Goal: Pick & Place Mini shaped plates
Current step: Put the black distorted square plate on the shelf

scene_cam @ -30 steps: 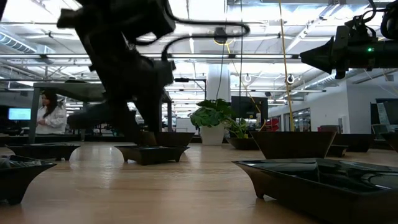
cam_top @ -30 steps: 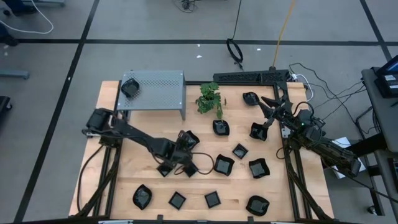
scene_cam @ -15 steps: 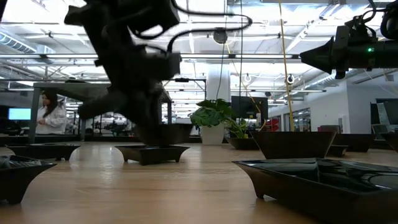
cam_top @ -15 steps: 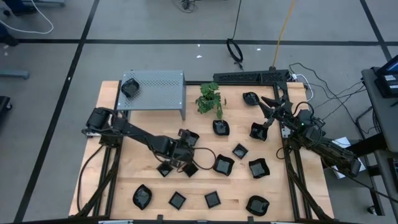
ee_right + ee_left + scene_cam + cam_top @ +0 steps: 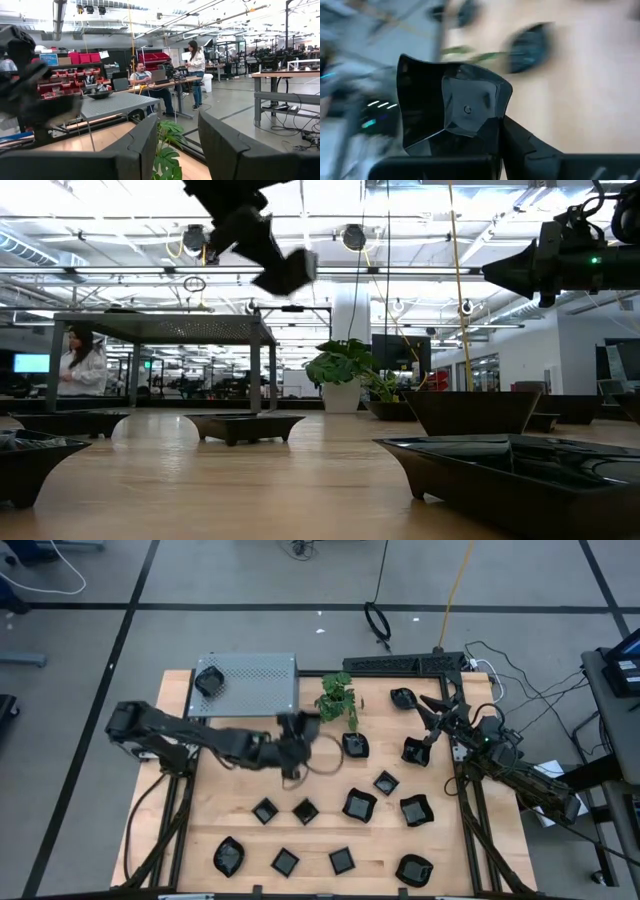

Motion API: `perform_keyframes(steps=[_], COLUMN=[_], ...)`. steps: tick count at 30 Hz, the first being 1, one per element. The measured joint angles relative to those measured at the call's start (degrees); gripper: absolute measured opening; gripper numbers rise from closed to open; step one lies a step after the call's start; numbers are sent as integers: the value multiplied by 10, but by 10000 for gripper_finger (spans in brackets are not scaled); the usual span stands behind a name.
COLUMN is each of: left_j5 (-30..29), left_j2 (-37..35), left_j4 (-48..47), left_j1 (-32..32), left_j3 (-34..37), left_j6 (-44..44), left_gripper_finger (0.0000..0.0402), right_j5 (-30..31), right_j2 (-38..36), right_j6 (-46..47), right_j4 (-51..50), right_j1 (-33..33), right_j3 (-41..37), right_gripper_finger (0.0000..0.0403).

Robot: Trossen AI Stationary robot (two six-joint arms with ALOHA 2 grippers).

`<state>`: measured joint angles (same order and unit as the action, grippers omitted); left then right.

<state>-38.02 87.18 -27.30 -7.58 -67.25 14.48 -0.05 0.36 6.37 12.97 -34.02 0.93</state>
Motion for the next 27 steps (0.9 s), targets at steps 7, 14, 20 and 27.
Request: perform_keyframes(steps=[7,14,20,27], left_j5=[-35,60,140,151], left_j2=[-83,-98,-93,-94], left_j4=[-139,-217,-236,-250], left_j1=[143,312,389,406], left_j3=[-1,-1,0,0], left_j6=[-61,-90,-97,-92], left_gripper_finger=[20,5,20,40], right_j5=[0,0,0,0], right_j2=[4,5,5,5], right_j6=[0,0,0,0], right_j4=[0,1,0,0], right_j1=[0,0,0,0], right_j3=[0,0,0,0], right_gripper_finger=[130,130,130,130])
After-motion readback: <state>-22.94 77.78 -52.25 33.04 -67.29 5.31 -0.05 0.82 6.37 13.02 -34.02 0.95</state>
